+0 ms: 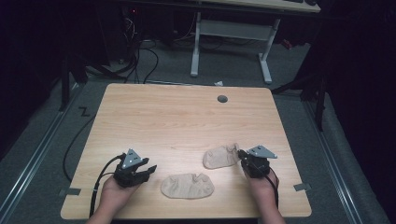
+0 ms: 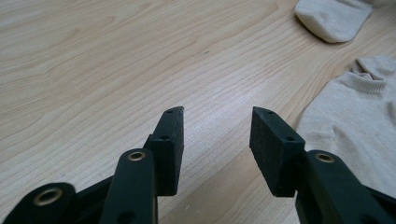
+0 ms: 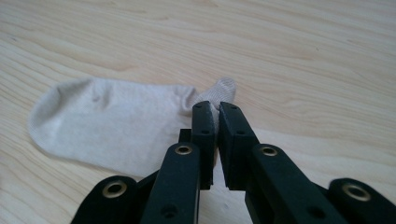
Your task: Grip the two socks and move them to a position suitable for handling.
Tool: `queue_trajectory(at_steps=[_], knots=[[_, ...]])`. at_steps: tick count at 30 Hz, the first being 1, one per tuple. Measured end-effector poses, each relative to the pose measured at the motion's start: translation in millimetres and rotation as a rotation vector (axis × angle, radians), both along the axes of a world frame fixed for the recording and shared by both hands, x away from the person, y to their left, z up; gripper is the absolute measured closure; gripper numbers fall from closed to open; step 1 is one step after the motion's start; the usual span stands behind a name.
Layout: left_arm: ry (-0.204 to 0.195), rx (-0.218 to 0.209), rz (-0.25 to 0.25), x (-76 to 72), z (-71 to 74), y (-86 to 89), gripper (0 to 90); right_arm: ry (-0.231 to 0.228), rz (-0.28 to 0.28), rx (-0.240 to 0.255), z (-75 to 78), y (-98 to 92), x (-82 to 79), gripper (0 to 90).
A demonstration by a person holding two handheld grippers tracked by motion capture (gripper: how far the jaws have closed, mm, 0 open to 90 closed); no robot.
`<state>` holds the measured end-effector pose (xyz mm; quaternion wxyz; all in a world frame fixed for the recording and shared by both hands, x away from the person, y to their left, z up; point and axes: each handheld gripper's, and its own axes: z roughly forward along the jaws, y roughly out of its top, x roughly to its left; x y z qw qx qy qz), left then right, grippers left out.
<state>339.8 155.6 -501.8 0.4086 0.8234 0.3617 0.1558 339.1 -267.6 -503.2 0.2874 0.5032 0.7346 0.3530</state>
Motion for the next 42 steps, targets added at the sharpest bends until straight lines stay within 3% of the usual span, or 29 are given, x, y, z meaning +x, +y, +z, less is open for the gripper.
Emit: queue_trajectory(at_steps=[10,15,18,23,33,35,42], knots=[[0.0,0.0,-0.004,-0.2,0.3,-0.4,55.1,0.06,-0.031,-0.024,-15.6,-21.6,-10.9,83.0],[0.0,0.004,-0.005,0.3,0.2,-0.6,55.2,0.043,-0.051,-0.023,-14.2,-26.8,-15.1,78.7],[0.003,0.005,-0.005,0.7,-0.1,-0.7,55.2,0.027,-0.031,-0.022,-8.3,-24.1,-13.8,81.0],[0.002,0.008,-0.006,0.0,0.0,-0.9,55.1,0.06,0.003,-0.043,-9.6,-18.1,-4.8,89.8],[0.001,0.011,-0.01,-0.2,-0.3,-1.5,54.7,0.118,0.018,-0.068,-17.2,-13.9,10.4,89.6],[0.002,0.014,-0.012,-0.6,0.0,-1.6,54.3,0.147,0.024,-0.07,-20.5,-12.8,13.3,89.5],[0.004,0.01,-0.017,-0.6,-0.2,-2.6,52.5,0.141,0.063,-0.072,-21.4,-0.3,11.7,89.1]])
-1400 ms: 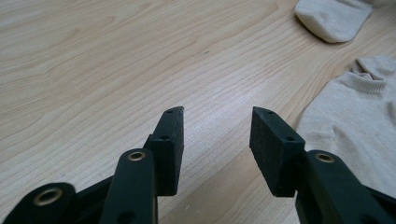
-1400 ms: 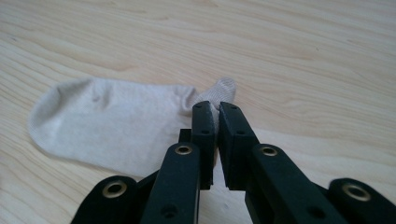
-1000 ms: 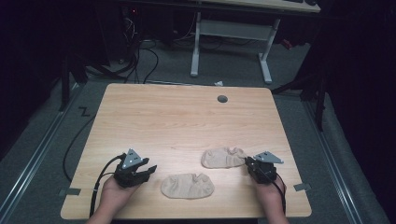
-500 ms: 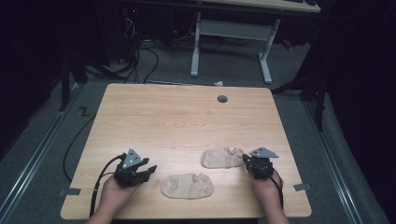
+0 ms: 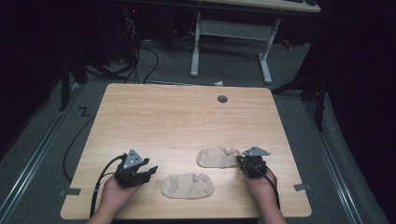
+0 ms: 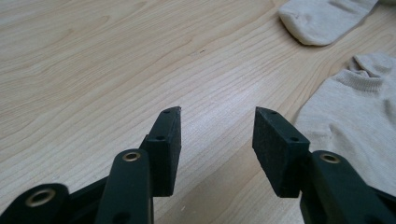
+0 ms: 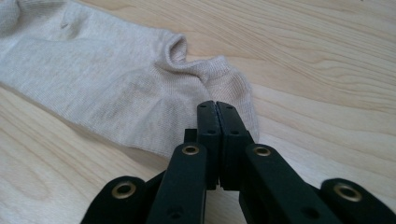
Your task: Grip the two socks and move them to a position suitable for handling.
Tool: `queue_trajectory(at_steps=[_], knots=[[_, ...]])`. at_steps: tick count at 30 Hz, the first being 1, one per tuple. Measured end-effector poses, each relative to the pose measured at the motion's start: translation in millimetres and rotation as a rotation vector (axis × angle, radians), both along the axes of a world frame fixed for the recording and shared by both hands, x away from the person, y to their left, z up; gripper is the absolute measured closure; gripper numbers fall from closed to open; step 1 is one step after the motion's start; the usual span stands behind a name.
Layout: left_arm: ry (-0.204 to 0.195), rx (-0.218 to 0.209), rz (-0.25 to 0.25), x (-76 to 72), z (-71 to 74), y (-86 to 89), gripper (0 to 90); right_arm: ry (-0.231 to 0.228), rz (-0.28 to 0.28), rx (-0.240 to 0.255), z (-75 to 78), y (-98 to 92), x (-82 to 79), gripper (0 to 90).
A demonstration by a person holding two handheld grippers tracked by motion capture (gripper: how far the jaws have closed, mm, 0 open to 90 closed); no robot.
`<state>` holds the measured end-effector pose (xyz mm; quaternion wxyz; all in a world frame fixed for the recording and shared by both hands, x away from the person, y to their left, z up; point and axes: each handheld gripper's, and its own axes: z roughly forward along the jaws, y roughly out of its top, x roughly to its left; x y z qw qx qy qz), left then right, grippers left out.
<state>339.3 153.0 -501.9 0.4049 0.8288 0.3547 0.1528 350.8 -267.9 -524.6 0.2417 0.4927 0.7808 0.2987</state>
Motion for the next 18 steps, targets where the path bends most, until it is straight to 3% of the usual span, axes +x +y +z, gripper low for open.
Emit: queue_trajectory(at_steps=[9,18], knots=[[0.004,0.009,-0.014,-0.1,-1.1,-2.7,50.9,-0.014,0.044,-0.031,-1.0,26.6,-0.1,88.6],[0.004,0.009,-0.024,0.4,-1.9,-4.1,49.7,-0.018,0.059,-0.026,-2.0,46.0,5.0,88.3]])
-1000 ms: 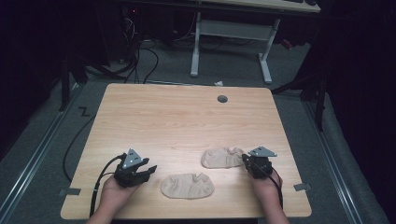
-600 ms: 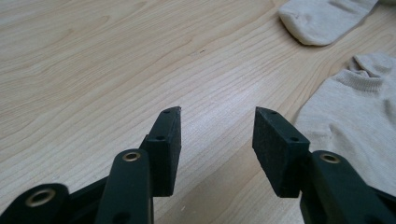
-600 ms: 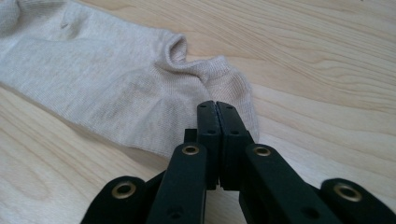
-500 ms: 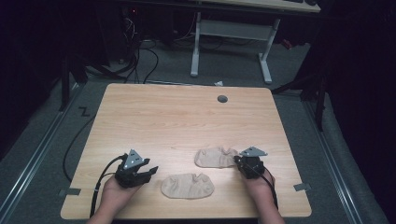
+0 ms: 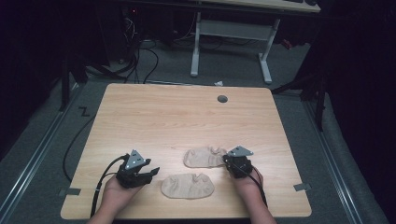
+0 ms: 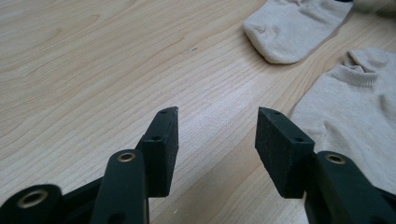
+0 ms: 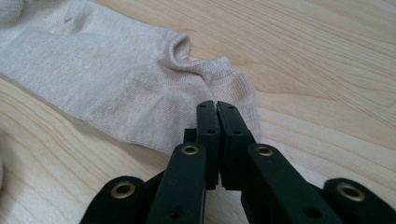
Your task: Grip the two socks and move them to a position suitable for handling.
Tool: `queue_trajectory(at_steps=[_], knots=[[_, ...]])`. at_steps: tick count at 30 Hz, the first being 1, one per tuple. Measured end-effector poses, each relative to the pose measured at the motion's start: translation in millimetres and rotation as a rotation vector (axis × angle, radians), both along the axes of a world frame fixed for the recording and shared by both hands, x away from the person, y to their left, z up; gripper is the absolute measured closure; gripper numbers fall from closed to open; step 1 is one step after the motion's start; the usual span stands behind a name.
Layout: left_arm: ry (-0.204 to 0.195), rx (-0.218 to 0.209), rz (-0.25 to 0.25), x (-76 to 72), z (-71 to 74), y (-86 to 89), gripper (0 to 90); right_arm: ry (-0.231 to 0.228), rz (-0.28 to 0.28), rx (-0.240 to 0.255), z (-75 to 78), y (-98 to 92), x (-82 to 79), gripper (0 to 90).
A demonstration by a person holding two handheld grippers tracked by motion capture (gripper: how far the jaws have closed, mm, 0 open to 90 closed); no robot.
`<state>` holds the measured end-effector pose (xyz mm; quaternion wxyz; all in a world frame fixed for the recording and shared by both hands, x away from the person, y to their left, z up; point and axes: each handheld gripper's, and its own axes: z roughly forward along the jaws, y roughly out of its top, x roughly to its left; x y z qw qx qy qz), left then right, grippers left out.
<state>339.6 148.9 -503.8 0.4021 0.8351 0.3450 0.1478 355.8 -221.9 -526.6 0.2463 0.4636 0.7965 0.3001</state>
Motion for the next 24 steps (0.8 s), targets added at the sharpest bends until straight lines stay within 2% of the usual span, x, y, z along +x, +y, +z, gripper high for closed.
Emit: queue_trajectory(at_steps=[7,18,22,24], knots=[[0.002,-0.001,-0.003,0.6,-1.2,-2.3,49.5,0.006,0.016,0.005,0.1,16.5,4.2,87.9],[0.024,-0.022,0.001,11.2,-8.5,-11.1,49.3,0.017,0.102,0.02,-0.2,51.8,9.6,86.0],[0.033,-0.039,0.018,17.1,-12.8,-16.0,49.1,0.007,0.141,0.011,-0.5,62.5,7.8,81.7],[0.03,-0.053,0.032,19.3,-14.4,-18.7,49.4,0.006,0.143,0.008,-0.3,63.8,7.5,77.7]])
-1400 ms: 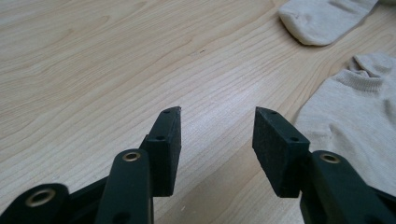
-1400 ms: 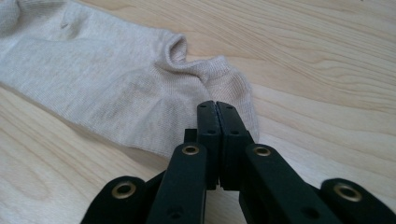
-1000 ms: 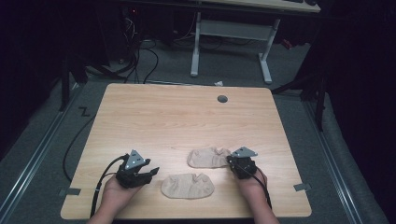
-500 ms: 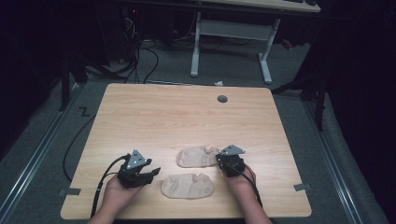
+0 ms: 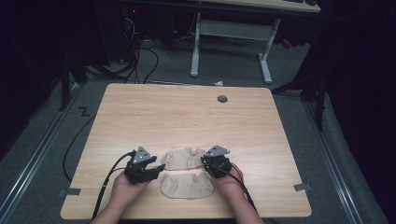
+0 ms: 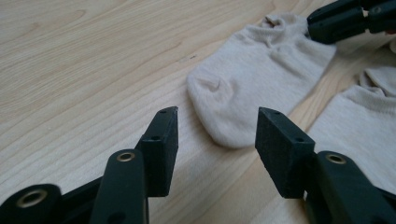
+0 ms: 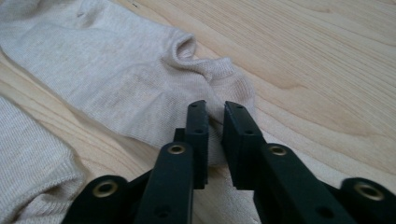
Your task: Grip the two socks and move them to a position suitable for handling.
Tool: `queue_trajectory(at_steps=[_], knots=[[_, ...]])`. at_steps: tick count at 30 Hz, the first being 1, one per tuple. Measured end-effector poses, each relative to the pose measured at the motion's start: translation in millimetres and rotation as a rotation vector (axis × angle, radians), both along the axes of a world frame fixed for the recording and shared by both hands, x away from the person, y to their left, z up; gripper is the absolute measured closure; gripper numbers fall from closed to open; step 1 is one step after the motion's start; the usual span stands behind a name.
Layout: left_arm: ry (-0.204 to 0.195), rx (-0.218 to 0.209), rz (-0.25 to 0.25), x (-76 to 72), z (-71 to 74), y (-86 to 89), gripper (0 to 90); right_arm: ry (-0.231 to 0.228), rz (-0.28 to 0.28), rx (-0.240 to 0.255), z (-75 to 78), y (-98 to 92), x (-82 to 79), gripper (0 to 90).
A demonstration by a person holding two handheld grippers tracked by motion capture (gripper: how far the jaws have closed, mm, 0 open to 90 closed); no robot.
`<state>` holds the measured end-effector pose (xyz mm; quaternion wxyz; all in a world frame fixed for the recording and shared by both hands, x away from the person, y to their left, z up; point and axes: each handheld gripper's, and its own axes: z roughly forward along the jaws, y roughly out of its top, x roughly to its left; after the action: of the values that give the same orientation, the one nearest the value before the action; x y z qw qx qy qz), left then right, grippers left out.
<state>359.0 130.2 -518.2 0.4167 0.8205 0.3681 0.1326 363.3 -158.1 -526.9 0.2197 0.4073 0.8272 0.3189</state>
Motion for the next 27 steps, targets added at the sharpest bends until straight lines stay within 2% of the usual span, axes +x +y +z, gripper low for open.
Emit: queue_trajectory(at_steps=[2,4,6,8,10,13,15,18,22,24,27], knots=[[-0.023,0.012,0.004,0.2,-0.6,-3.4,49.4,-0.003,-0.005,-0.006,1.7,-1.2,-0.6,70.9],[-0.042,0.02,0.0,-0.1,-1.6,-7.1,49.5,-0.02,0.002,0.012,4.9,-5.1,-2.1,67.2],[-0.042,0.029,0.001,0.5,-3.1,-9.5,50.1,-0.045,-0.008,0.034,8.2,-10.3,-2.4,64.6],[-0.032,0.033,0.005,2.0,-4.6,-10.9,50.3,-0.048,-0.021,0.074,10.8,-15.7,-1.3,62.6],[-0.021,0.033,0.014,4.4,-5.7,-11.9,50.4,-0.065,-0.03,0.093,11.9,-20.6,0.5,61.1],[-0.013,0.022,0.028,8.0,-6.6,-13.5,50.6,-0.053,-0.053,0.127,12.2,-26.7,4.9,60.2],[0.003,0.039,0.03,11.5,-7.4,-17.1,51.2,-0.047,-0.069,0.137,11.8,-27.9,7.3,62.0],[0.02,0.039,0.035,15.3,-8.6,-20.9,51.4,-0.058,-0.081,0.128,11.1,-25.8,10.2,65.0],[0.026,0.052,0.042,18.0,-9.5,-23.8,52.4,-0.007,-0.061,0.133,6.9,-20.4,17.6,65.5],[0.037,0.046,0.049,18.9,-9.7,-23.8,54.0,0.026,-0.055,0.121,2.5,-16.4,21.0,65.3],[0.062,0.04,0.05,19.6,-10.4,-23.6,55.7,0.047,-0.042,0.116,0.5,-14.7,21.8,62.9]])
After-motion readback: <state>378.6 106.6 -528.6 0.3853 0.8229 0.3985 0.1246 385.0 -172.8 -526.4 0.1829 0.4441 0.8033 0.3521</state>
